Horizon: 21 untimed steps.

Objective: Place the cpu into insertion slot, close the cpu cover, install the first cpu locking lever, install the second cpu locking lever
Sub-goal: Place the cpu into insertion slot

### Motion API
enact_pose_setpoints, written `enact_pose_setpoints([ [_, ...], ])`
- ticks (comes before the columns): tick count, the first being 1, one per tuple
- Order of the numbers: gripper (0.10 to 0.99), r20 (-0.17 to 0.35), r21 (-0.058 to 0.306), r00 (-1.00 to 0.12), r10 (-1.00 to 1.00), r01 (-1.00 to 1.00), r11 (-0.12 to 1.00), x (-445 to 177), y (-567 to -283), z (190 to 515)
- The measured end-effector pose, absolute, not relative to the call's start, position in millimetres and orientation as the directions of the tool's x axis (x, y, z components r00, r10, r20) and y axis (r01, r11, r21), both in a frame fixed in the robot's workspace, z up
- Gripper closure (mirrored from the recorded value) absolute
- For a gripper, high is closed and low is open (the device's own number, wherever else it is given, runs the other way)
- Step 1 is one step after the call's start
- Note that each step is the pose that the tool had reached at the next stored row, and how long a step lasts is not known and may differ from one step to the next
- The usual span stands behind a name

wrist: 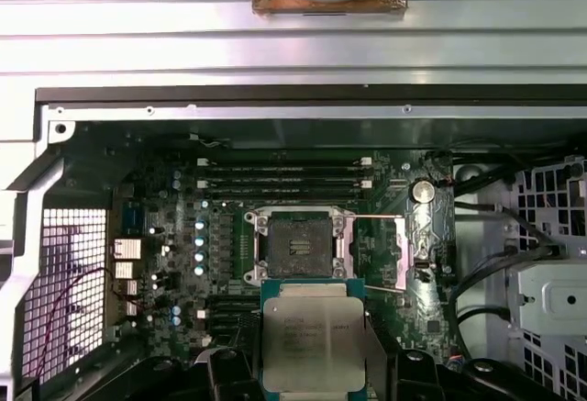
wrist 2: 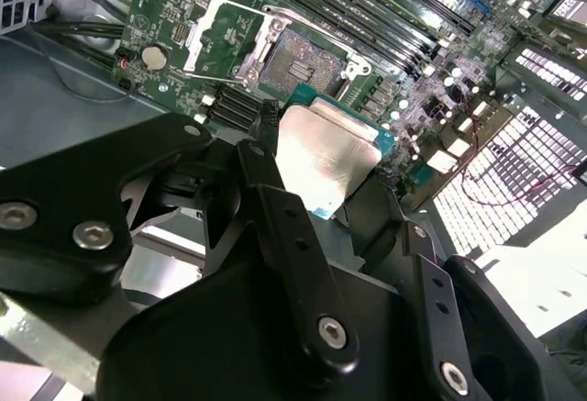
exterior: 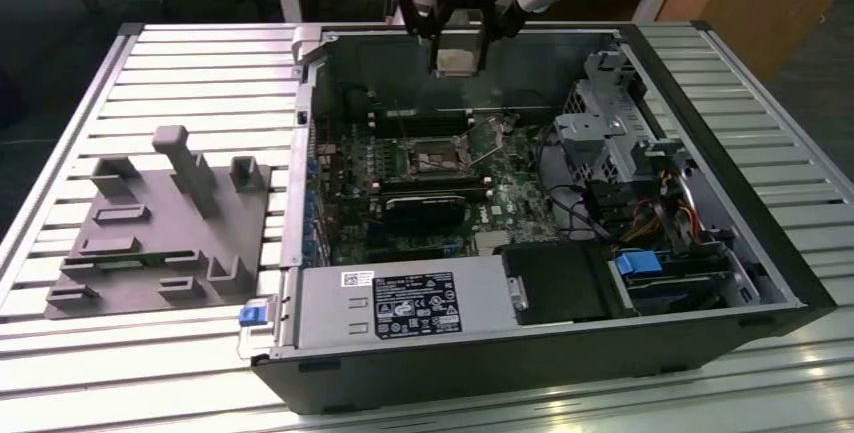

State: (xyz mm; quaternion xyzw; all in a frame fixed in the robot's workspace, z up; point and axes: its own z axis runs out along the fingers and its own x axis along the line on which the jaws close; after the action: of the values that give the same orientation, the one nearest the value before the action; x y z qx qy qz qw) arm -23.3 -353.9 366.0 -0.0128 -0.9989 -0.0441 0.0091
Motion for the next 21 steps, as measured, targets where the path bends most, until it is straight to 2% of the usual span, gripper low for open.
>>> enact_pose_setpoints([
  [21,0.545,0.008,0.080,-1.000,0.025,0.026,0.996,-23,-354,328],
])
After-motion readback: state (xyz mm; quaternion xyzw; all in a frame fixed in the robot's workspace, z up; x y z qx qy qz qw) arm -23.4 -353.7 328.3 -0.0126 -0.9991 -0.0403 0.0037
